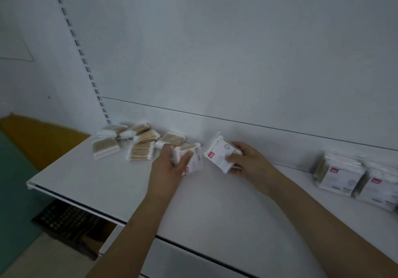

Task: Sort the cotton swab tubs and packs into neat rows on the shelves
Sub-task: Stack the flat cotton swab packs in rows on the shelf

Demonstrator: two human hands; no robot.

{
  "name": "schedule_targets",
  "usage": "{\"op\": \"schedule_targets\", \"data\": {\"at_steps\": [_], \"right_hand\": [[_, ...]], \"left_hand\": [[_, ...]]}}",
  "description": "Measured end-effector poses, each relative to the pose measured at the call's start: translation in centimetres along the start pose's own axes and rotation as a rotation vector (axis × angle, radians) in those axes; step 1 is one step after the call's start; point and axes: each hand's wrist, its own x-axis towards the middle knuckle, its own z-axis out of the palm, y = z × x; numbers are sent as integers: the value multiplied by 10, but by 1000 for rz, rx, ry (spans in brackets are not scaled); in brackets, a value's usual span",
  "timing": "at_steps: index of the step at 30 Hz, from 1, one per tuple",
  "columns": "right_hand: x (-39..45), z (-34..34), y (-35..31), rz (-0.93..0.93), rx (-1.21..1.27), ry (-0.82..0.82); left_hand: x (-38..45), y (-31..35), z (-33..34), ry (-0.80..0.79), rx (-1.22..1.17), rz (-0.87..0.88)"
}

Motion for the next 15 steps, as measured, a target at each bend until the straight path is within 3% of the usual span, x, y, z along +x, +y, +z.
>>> {"op": "schedule_targets", "data": {"at_steps": [3, 5, 8, 12, 15], "right_hand": [[-28, -21, -8, 24, 81, -34], [-47, -40, -10, 12, 101, 43], [-77, -71, -7, -58, 43, 263], [-124, -112, -2, -213, -433, 689], [-162, -129, -6, -315, -545, 897]], "left_hand": [[-3, 7, 5, -104, 44, 30], [-6, 21, 12, -172, 27, 90], [-12, 50, 33, -277, -38, 183], [-24, 98, 77, -465, -116, 332], [-37, 128, 113, -590, -157, 454]]}}
